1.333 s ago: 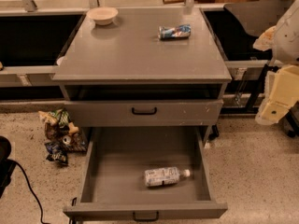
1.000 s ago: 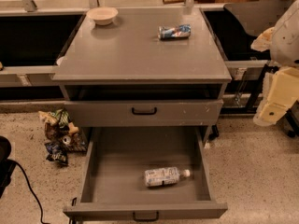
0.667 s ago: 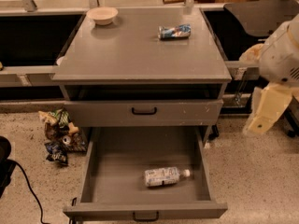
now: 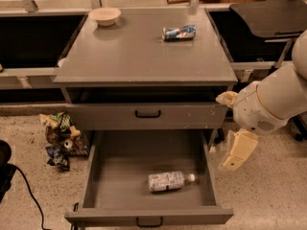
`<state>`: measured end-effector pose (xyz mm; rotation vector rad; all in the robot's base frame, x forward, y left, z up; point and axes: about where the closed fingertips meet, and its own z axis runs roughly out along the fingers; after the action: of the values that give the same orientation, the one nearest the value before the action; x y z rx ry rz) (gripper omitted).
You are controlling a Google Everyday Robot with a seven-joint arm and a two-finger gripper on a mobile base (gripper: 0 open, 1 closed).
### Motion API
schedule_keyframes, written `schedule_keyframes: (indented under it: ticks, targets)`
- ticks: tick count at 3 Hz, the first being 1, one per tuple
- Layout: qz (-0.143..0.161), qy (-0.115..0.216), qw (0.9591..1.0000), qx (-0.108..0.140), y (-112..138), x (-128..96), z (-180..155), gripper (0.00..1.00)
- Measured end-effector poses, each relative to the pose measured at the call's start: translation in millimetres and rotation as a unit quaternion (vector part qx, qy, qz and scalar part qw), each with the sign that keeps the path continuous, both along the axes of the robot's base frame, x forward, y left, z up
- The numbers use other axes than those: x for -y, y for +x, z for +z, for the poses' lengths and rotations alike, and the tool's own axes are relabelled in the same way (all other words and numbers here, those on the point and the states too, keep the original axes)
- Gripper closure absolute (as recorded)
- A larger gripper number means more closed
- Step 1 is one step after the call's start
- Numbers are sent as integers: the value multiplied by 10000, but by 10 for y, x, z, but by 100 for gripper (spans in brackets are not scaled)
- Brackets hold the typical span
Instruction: Pick blue plastic bottle from middle drawer and place on counter
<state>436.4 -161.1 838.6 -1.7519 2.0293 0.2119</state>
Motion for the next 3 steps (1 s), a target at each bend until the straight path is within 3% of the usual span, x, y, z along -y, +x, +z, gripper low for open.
schedule_keyframes:
  ticks: [1,2,3]
  targets:
    - [0,0,10000,0,0,0,0,0]
    - [161,129,9997,132,34,18,-235,0]
    - [312,183,9988,330,135,77,-880,0]
